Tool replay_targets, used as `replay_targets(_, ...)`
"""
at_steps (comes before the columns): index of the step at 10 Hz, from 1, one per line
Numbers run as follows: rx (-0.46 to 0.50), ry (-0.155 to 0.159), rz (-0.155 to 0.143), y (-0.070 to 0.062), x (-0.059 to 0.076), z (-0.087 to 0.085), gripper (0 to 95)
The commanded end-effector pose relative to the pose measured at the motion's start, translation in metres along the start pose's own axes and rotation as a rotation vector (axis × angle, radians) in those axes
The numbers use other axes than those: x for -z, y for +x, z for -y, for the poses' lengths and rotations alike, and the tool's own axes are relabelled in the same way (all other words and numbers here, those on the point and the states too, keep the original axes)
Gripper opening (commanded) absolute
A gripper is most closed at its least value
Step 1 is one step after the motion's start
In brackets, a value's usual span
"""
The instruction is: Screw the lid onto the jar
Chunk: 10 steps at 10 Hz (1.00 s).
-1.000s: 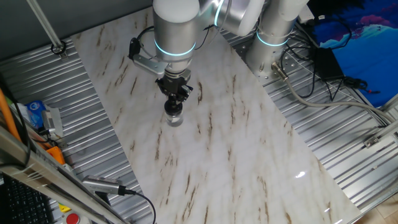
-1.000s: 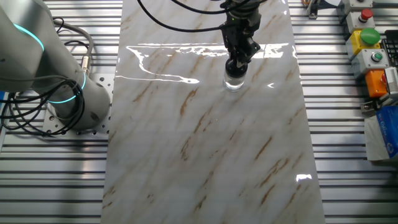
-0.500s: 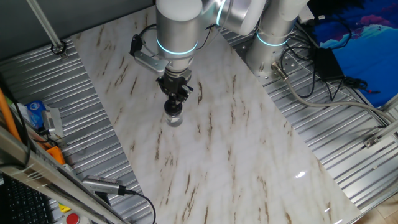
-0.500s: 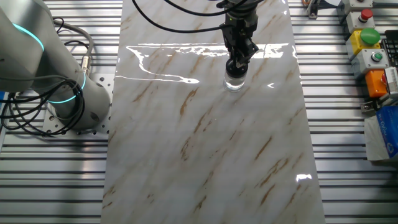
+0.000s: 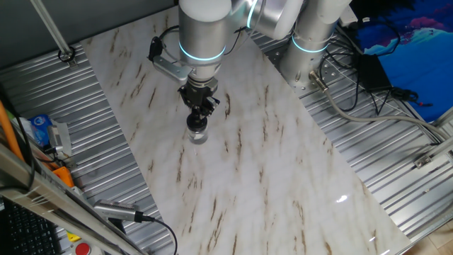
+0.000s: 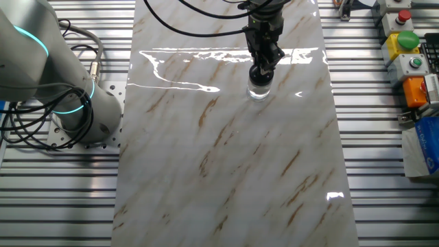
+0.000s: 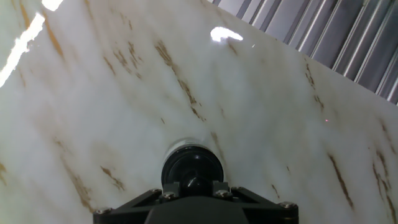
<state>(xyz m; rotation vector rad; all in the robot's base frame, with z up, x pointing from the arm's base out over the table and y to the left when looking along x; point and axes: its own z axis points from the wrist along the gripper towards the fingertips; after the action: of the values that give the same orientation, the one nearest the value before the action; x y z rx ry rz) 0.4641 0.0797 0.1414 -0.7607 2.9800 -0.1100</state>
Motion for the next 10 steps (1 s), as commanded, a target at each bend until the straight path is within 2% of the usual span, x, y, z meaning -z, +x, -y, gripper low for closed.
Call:
replay_targets(1, -0.026, 0.001, 0.011, 0.0008, -0.0008, 0.0003, 0.0)
replay_targets(3, -0.048, -0.002, 0.024, 0.0008, -0.0008, 0.0003, 0.0)
replay_targets(6, -0.041, -0.002, 0.026, 0.0008, -0.0008, 0.0003, 0.0)
replay_targets(8, 0.006, 0.01, 0.02, 0.0006, -0.0009, 0.0002, 0.0)
replay_targets(9, 0.043, 0.006, 0.026, 0.0006, -0.0009, 0.0002, 0.0)
replay_targets(10, 0.059, 0.005, 0.027, 0.0006, -0.0009, 0.0002, 38.0)
